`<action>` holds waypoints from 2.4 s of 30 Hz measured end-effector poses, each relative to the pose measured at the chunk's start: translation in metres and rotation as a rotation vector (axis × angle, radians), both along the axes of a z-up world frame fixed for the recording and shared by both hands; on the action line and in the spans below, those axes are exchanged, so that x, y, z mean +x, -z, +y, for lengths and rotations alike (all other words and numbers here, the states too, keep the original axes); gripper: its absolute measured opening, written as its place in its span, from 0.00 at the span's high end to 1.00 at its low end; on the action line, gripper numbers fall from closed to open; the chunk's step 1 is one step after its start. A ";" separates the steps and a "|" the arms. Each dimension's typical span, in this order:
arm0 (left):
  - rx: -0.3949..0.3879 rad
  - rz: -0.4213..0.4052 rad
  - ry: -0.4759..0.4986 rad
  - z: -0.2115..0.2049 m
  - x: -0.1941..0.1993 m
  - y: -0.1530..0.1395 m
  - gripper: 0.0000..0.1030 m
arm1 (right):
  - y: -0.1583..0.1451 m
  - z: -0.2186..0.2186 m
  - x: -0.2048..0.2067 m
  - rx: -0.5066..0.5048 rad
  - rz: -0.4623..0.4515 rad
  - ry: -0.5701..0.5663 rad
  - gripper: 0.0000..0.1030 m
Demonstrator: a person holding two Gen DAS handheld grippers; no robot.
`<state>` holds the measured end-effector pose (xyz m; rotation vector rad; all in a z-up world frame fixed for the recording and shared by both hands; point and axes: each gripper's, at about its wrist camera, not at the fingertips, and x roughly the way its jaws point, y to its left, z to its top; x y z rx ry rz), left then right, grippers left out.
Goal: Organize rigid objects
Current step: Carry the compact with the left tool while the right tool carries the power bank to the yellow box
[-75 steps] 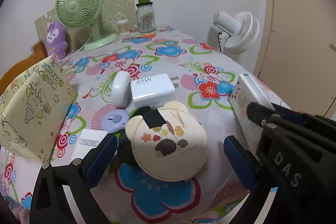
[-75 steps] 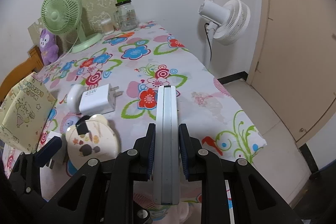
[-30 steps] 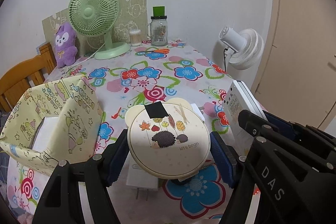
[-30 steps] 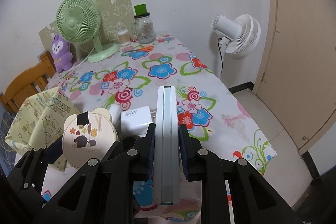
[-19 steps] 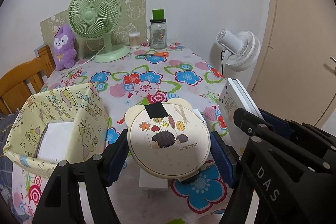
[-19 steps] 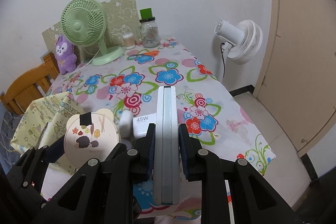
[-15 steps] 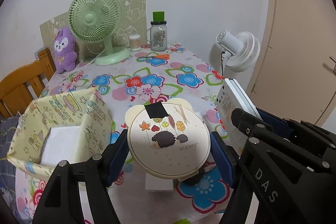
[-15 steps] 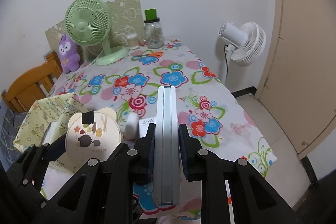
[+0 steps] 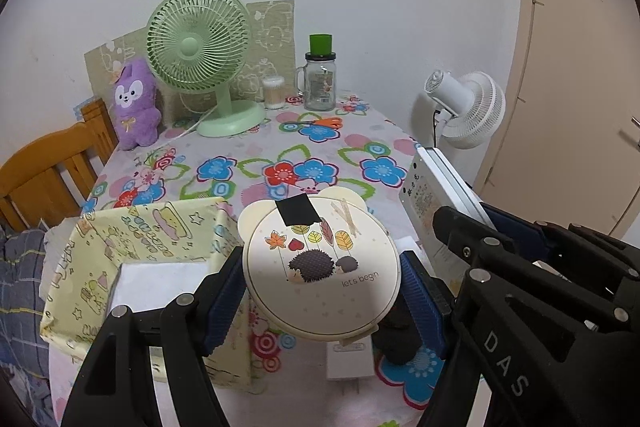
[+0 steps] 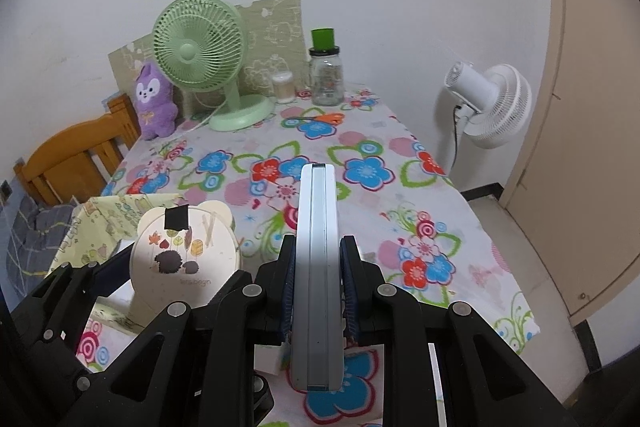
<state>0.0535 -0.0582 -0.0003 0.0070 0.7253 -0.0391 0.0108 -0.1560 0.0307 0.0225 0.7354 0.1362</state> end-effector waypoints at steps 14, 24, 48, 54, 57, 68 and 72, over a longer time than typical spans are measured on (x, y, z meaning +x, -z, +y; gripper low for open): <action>0.010 0.018 -0.001 0.035 0.005 -0.006 0.26 | -0.007 0.038 0.009 -0.003 0.007 -0.050 0.76; 0.013 0.009 -0.053 0.072 0.002 -0.012 0.26 | -0.013 0.078 0.011 0.003 -0.003 -0.119 0.76; 0.017 0.089 -0.120 0.158 0.005 0.010 0.26 | 0.007 0.167 0.027 0.022 0.072 -0.221 0.76; 0.013 0.134 -0.113 0.168 0.014 0.025 0.26 | 0.024 0.179 0.037 0.017 0.113 -0.211 0.76; 0.010 0.164 -0.102 0.172 0.020 0.034 0.26 | 0.034 0.182 0.043 0.019 0.143 -0.202 0.76; 0.012 0.208 -0.100 0.176 0.030 0.055 0.25 | 0.056 0.186 0.051 0.013 0.190 -0.185 0.76; 0.034 0.213 -0.119 0.178 0.032 0.056 0.25 | 0.056 0.186 0.052 0.010 0.190 -0.184 0.76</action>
